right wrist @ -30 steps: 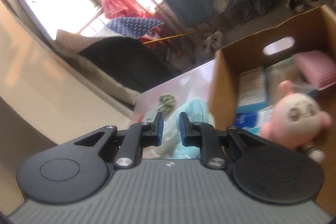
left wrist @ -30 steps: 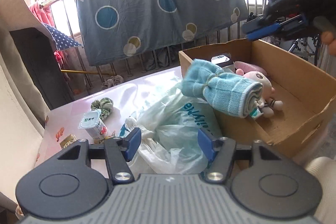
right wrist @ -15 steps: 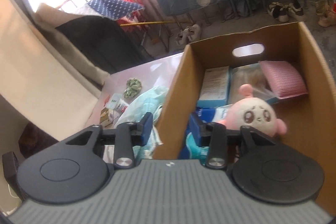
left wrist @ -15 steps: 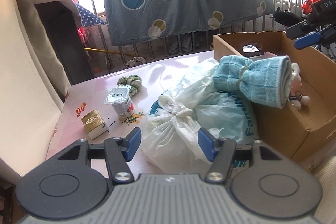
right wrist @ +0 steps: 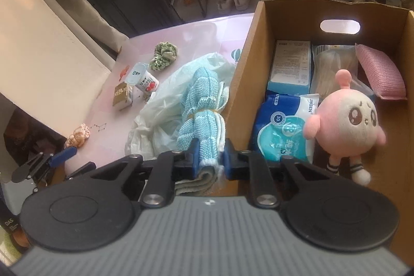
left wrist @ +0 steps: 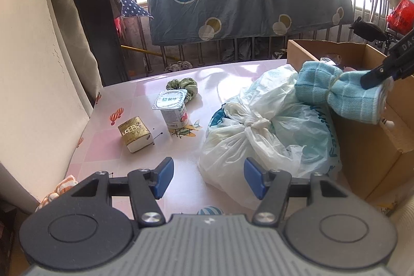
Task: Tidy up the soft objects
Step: 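Lower the teal towel into the box and open the right gripper, then move the right gripper to the white yogurt cup on the table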
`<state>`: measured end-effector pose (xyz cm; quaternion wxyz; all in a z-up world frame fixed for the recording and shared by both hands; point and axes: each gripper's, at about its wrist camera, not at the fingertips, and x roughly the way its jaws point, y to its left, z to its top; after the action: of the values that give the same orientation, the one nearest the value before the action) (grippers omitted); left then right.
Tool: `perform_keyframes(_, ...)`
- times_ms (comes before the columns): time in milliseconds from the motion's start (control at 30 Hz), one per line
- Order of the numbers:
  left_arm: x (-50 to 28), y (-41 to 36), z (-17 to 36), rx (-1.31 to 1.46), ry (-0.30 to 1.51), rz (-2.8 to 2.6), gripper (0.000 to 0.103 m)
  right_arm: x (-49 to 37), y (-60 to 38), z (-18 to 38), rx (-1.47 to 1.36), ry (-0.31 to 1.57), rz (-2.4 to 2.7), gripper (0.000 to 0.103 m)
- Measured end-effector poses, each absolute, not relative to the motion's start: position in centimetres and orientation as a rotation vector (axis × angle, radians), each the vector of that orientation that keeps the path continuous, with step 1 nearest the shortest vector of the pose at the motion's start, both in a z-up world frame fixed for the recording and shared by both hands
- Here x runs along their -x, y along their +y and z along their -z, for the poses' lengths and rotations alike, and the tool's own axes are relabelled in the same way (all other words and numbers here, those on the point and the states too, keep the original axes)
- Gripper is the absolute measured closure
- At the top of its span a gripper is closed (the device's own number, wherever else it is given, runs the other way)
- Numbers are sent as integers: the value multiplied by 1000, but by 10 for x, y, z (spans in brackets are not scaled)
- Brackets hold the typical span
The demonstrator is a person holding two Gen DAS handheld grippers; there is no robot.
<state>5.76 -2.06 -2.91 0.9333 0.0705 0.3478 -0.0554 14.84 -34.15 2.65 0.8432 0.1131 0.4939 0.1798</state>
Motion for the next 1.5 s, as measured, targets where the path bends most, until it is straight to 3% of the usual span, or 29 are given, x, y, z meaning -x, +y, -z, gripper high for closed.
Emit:
perform_keyframes(300,-51,4,30,-100,722,71,42,-121,-396,-73,-313,862,-268,91)
perform_keyframes(433,-51,11,27,-88,719,40,42,-122,-426,-80,-218,795,-115,91)
perform_keyframes(900,-54,5,31,-104,735,30,42,-156,-452,8,236,892,189,89)
perform_keyframes(933,-54,4,31,-105,735,33,42,-157,-452,10,244,908,196,87)
perform_keyframes(1067,-54,2,32,-108,736,45,42,-152,-450,6,261,900,223,59)
perform_keyframes(1300,-51,4,31,-101,728,47,41,-139,-443,-12,183,879,195,57)
perform_keyframes(1500,-49,13,26,-115,700,19,35,-138,-432,-28,-107,876,20,57)
